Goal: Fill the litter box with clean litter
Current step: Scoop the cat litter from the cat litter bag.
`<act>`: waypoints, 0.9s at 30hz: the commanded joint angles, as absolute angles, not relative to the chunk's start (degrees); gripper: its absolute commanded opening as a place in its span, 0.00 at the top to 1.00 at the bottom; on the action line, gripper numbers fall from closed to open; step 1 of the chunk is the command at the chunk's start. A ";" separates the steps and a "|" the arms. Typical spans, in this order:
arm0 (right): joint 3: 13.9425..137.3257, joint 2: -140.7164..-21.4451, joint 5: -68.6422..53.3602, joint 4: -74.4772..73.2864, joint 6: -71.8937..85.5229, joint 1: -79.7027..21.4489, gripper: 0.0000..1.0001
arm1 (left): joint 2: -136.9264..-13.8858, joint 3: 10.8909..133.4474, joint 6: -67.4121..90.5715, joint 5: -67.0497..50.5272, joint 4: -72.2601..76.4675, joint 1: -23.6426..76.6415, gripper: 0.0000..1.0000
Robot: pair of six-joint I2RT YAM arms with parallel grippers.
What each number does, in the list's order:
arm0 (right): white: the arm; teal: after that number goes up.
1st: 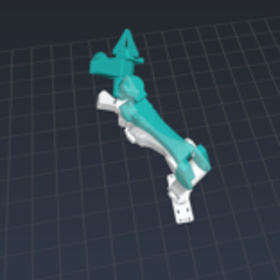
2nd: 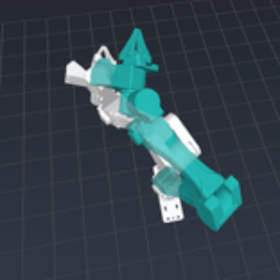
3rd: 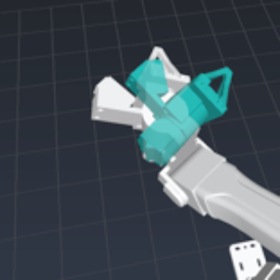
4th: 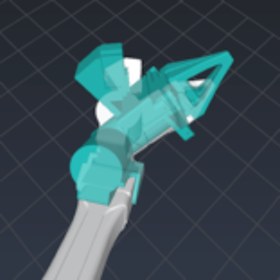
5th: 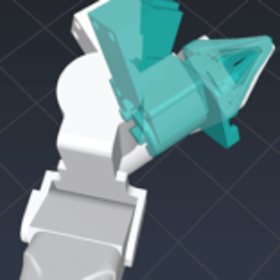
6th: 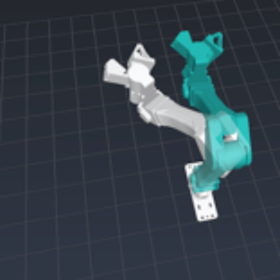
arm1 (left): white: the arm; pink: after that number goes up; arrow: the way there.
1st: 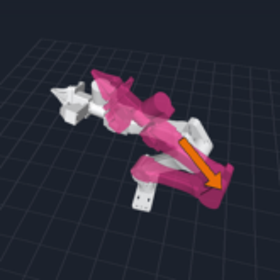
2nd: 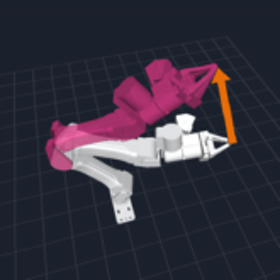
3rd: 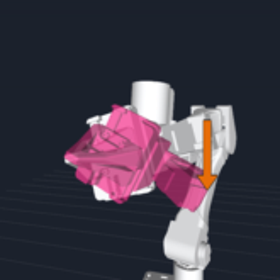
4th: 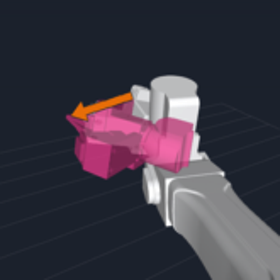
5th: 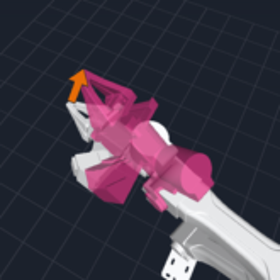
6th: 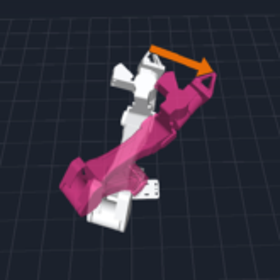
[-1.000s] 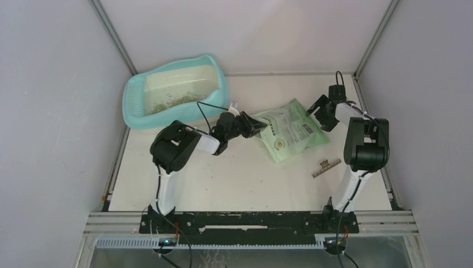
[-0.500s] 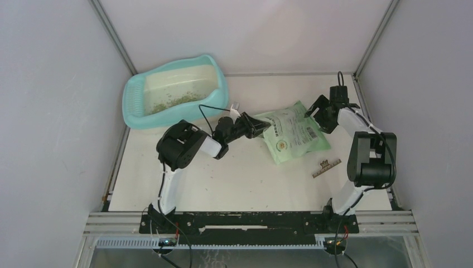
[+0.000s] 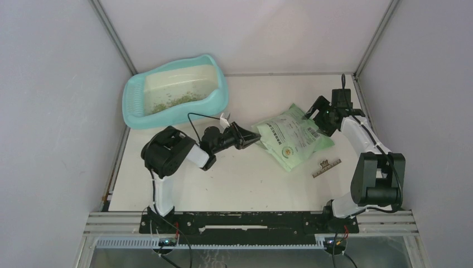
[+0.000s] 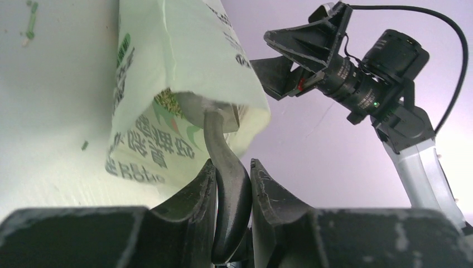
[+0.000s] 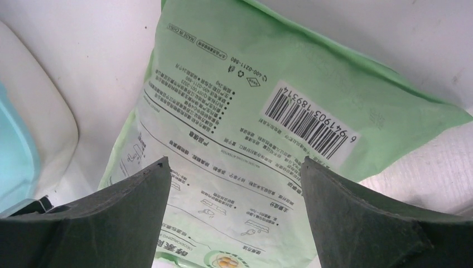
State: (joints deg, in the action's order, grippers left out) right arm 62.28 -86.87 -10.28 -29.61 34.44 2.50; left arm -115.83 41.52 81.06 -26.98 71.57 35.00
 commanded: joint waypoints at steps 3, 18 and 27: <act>61.30 -82.29 -11.11 -30.06 32.92 1.82 0.08 | -106.41 34.60 80.06 -29.42 80.55 33.56 0.84; 57.78 -76.69 -11.18 -30.95 32.94 0.17 0.08 | -94.93 17.99 77.42 -28.96 83.11 32.78 0.87; 56.48 -75.25 -11.27 -31.08 32.60 0.18 0.08 | -87.52 10.65 76.95 -27.89 83.44 32.78 0.86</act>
State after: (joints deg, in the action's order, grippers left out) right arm 56.60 -77.23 -11.07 -31.79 33.52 0.54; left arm -91.50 12.47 78.06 -27.57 75.85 32.91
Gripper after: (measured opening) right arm 0.924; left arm 0.276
